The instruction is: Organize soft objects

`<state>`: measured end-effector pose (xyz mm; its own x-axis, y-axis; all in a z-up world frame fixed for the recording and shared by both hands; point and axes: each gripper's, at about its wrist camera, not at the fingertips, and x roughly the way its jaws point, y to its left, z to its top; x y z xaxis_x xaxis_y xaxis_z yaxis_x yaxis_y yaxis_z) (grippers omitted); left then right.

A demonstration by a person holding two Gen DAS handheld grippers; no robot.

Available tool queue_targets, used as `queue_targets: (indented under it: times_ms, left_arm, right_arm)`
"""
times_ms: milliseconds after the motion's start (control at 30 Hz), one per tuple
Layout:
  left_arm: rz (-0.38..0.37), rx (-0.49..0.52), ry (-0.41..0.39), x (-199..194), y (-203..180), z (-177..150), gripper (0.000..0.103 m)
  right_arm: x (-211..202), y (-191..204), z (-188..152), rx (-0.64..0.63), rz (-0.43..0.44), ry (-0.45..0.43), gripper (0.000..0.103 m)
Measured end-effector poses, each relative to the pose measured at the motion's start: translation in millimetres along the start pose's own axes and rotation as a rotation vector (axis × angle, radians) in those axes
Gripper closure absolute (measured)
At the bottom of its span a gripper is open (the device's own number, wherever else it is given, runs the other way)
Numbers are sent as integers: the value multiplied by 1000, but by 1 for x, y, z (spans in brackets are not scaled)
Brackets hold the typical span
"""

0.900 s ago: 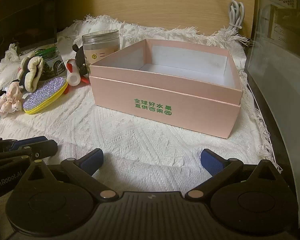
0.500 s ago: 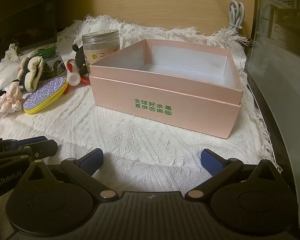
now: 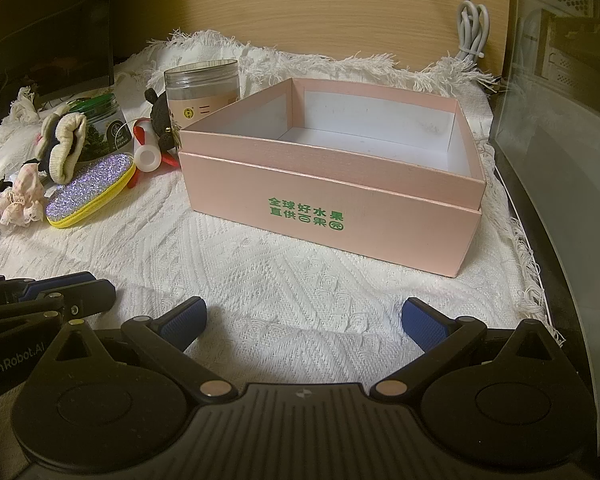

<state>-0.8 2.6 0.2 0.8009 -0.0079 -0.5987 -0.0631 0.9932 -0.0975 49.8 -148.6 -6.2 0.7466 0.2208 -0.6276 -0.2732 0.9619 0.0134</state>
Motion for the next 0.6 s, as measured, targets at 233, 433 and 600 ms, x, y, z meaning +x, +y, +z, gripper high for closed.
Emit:
queue_targets:
  times_ms: [233, 433, 600]
  left_arm:
    - [3, 5, 0, 0, -1, -1, 88]
    - [3, 4, 0, -1, -1, -1, 88]
    - [3, 5, 0, -1, -1, -1, 88]
  right_arm:
    - [0, 0, 0, 0, 0, 0, 0]
    - [0, 0, 0, -1, 0, 0, 0]
    - [0, 0, 0, -1, 0, 0, 0]
